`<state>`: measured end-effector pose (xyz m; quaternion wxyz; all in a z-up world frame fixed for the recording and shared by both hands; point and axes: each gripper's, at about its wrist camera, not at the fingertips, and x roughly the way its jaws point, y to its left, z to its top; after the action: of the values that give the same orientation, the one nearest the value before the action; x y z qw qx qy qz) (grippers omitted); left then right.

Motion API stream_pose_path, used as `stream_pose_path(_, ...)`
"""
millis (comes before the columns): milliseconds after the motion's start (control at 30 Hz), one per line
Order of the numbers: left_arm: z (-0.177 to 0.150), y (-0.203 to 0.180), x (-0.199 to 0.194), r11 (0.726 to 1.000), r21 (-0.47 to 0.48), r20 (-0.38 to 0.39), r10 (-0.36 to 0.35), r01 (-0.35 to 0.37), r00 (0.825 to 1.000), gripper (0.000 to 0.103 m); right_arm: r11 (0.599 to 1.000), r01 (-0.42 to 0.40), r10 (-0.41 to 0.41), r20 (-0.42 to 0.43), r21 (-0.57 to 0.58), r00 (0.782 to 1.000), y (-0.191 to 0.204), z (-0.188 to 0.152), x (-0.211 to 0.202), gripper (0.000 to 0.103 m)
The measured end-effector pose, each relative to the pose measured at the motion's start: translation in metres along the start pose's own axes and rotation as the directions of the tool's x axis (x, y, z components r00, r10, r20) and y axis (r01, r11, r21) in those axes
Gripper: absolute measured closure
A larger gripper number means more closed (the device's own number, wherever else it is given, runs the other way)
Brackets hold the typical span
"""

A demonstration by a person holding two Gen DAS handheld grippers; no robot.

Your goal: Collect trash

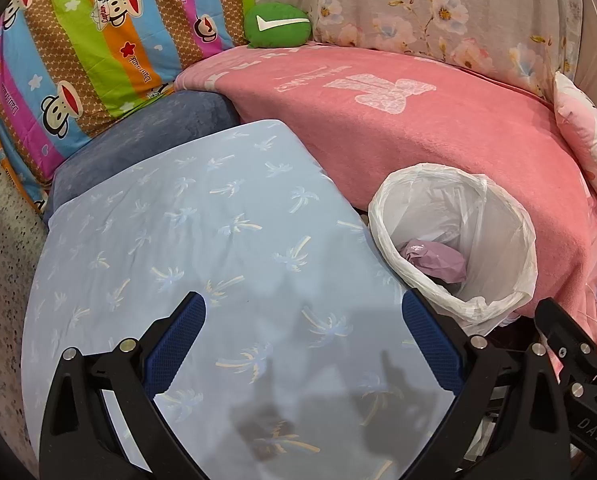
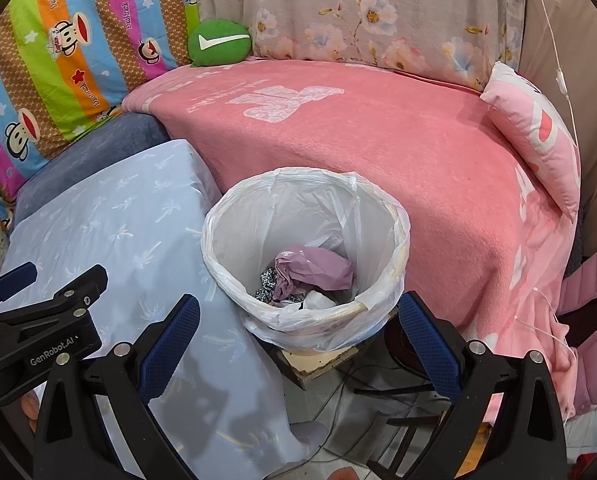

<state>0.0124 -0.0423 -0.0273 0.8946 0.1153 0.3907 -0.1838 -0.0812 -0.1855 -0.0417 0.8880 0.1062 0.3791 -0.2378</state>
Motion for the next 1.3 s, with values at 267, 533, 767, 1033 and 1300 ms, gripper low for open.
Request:
stream_pose_path(267, -0.0009, 0.0018, 0.0, 1.0, -0.001, 0.001, 0.003, -0.003, 1.0, 0.008, 1.0, 0.003, -0.003, 0.0, 0.01, 1.0, -0.0001, -0.0023, -0.0026, 0.006)
stream_pose_path(533, -0.0015, 0.0066, -0.0003, 1.0, -0.009, -0.004, 0.01, -0.01, 1.0, 0.008, 1.0, -0.001, 0.001, 0.0, 0.004, 1.0, 0.0024, -0.0031, -0.0034, 0.006)
stream_pose_path(767, -0.0013, 0.0068, -0.0004, 1.0, -0.015, -0.007, 0.015, -0.015, 1.0, 0.008, 1.0, -0.001, 0.001, 0.0, 0.002, 1.0, 0.0033, -0.0036, -0.0036, 0.006)
stream_pose_path(1033, -0.0021, 0.0078, 0.0003, 1.0, -0.015, -0.012, 0.013, -0.013, 1.0, 0.008, 1.0, 0.0, 0.0, -0.001, 0.001, 1.0, 0.0044, -0.0036, -0.0031, 0.006)
stream_pose_path(1300, -0.0038, 0.0084, 0.0028, 1.0, -0.014, -0.013, 0.017, -0.017, 1.0, 0.008, 1.0, -0.005, 0.005, -0.003, 0.0, 1.0, 0.0072, -0.003, -0.0022, 0.006)
